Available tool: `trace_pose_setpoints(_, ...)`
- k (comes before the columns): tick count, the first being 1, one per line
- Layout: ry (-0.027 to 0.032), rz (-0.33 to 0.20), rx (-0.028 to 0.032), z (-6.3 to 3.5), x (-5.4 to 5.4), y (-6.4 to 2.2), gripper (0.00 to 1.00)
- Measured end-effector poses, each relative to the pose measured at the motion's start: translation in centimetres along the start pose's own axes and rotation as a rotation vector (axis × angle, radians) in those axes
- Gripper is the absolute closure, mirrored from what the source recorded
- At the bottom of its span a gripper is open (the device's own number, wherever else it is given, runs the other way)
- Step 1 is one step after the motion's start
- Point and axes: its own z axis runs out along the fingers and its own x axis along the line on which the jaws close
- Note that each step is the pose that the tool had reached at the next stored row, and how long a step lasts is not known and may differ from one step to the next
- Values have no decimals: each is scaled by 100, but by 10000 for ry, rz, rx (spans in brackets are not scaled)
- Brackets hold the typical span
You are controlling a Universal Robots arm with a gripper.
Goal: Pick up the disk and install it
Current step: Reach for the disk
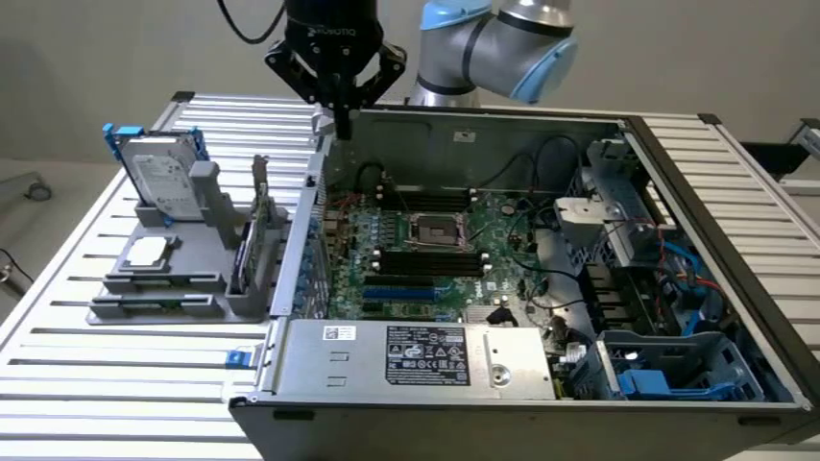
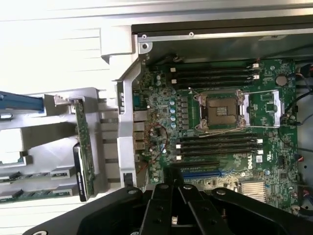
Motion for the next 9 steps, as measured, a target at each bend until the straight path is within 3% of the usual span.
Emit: trace_pose_setpoints(9,28,0,1,25,415,74,89)
